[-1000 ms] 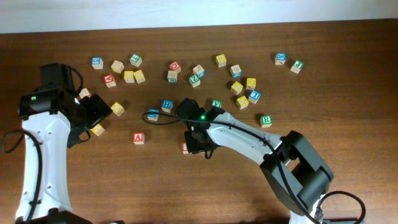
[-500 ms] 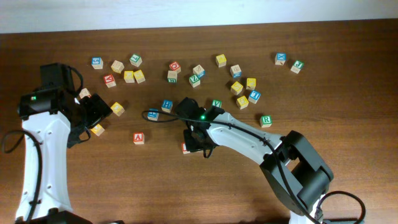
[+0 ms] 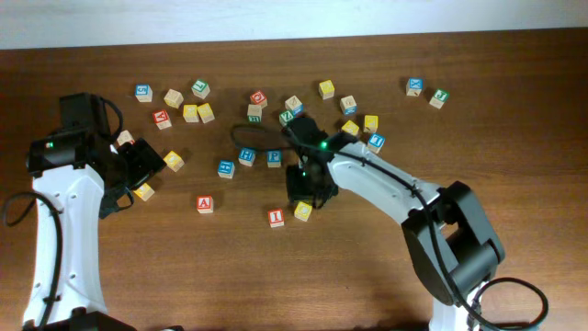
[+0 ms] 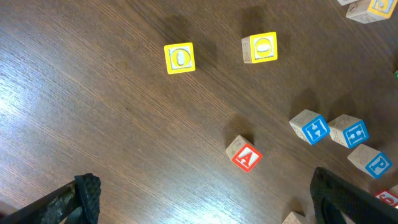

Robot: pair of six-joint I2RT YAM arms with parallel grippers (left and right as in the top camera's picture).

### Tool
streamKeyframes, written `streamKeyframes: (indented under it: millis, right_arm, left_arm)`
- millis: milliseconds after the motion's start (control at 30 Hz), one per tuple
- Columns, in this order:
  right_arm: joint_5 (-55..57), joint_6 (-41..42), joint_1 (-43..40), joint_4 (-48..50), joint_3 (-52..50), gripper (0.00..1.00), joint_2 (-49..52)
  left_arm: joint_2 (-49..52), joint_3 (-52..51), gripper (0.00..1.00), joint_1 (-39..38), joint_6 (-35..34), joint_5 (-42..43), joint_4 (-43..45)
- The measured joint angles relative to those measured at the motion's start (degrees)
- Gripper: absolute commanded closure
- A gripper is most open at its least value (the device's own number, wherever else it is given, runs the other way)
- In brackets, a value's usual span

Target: Spell out ICRA

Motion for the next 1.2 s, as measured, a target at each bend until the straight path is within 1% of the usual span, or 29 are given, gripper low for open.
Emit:
streamKeyframes:
  millis: [33, 100, 133, 167, 200, 267, 300, 333, 367, 400, 467, 533, 600, 633, 733, 767, 833, 867, 900, 933, 1000, 1033, 1133, 1167, 1200]
  right_arm:
    - [-0.5, -0.6, -0.3, -1.2, 2.0, 0.48, 0.0]
    - [-1.2, -0.8, -0.6, -3.8, 4.0, 0.45, 0.1]
    - [-1.4, -1.0, -1.1, -5.4, 4.9, 0.3, 0.1]
    - [-1.6, -0.9, -2.2, -7.7, 6.1, 0.21, 0.1]
    - [-1.6, -1.1, -3.5, -9.1, 7.0, 0.16, 0.1]
    - [-1.5, -1.3, -6.2, -13.5, 8.2, 0.15, 0.0]
    - [-1.5, -1.2, -7.4, -15.8, 8.2, 0.11, -0.6]
    - [-1.5, -1.0, -8.2, -16.8, 8.2, 0.02, -1.9]
    - [-1.2, -1.1, -8.8, -17.4, 8.2, 0.02, -4.6]
    - [0.0, -1.0, -9.1, -18.4, 8.3, 0.02, -9.6]
    - [2.5, -1.1, -10.0, -22.1, 8.7, 0.02, -16.4]
    - [5.4, -1.0, -14.4, -26.4, 9.2, 0.02, -21.7]
    - [6.7, -1.1, -20.2, -28.2, 9.2, 0.02, -21.8]
    - [6.7, -2.2, -24.4, -28.2, 7.5, 0.02, -21.7]
    - [6.3, -6.5, -30.2, -27.5, 1.7, 0.02, -21.3]
    - [6.3, -7.6, -31.2, -26.3, -0.5, 0.02, -21.1]
    - [6.1, -8.2, -31.7, -20.2, -4.2, 0.02, -21.1]
    - [5.7, -8.3, -31.7, -18.1, -5.9, 0.07, -21.0]
    - [5.1, -8.4, -31.7, -15.6, -7.6, 0.09, -21.0]
    - [4.2, -10.0, -31.7, -10.4, -10.2, 0.13, -20.9]
    - [3.4, -13.0, -31.4, -4.9, -13.3, 0.14, -20.7]
    - [3.0, -16.0, -30.9, 0.8, -14.9, 0.13, -19.9]
    - [2.9, -19.8, -30.6, 6.1, -15.3, 0.15, -16.6]
    - [2.8, -20.3, -30.6, 6.8, -15.3, 0.17, -14.8]
    - [2.8, -21.1, -30.6, 7.1, -15.4, 0.22, -11.8]
  left_arm:
    - [0.0, 0.0, 0.01, 0.0, 0.0, 0.0, 0.0]
    - [0.0, 0.0, 0.01, 0.0, 0.0, 0.0, 0.0]
    - [0.0, 0.0, 0.01, 0.0, 0.0, 0.0, 0.0]
    - [0.0, 0.0, 0.01, 0.0, 0.0, 0.0, 0.0]
    - [0.0, 0.0, 0.01, 0.0, 0.0, 0.0, 0.0]
    - [0.0, 0.0, 0.01, 0.0, 0.0, 0.0, -0.1]
    - [0.0, 0.0, 0.01, 0.0, 0.0, 0.0, 0.0]
    - [0.0, 0.0, 0.01, 0.0, 0.0, 0.0, 0.0]
    - [0.0, 0.0, 0.01, 0.0, 0.0, 0.0, 0.0]
    - [0.0, 0.0, 0.01, 0.0, 0.0, 0.0, 0.0]
    - [0.0, 0.0, 0.01, 0.0, 0.0, 0.0, -0.1]
    - [0.0, 0.0, 0.01, 0.0, 0.0, 0.0, 0.0]
    - [0.0, 0.0, 0.01, 0.0, 0.0, 0.0, 0.0]
    - [0.0, 0.0, 0.01, 0.0, 0.0, 0.0, 0.0]
    - [0.0, 0.0, 0.01, 0.0, 0.0, 0.0, 0.0]
    - [0.0, 0.0, 0.01, 0.0, 0.0, 0.0, 0.0]
    - [0.0, 0.0, 0.01, 0.0, 0.0, 0.0, 0.0]
    - [0.0, 0.0, 0.01, 0.0, 0.0, 0.0, 0.0]
    - [0.0, 0.0, 0.01, 0.0, 0.0, 0.0, -0.1]
    - [0.0, 0.0, 0.01, 0.0, 0.0, 0.0, 0.0]
    - [0.0, 0.0, 0.01, 0.0, 0.0, 0.0, 0.0]
    - [0.0, 0.0, 0.01, 0.0, 0.0, 0.0, -0.1]
    - [0.0, 0.0, 0.01, 0.0, 0.0, 0.0, 0.0]
    - [0.0, 0.0, 0.01, 0.0, 0.0, 0.0, 0.0]
    - [0.0, 0.0, 0.01, 0.0, 0.0, 0.0, 0.0]
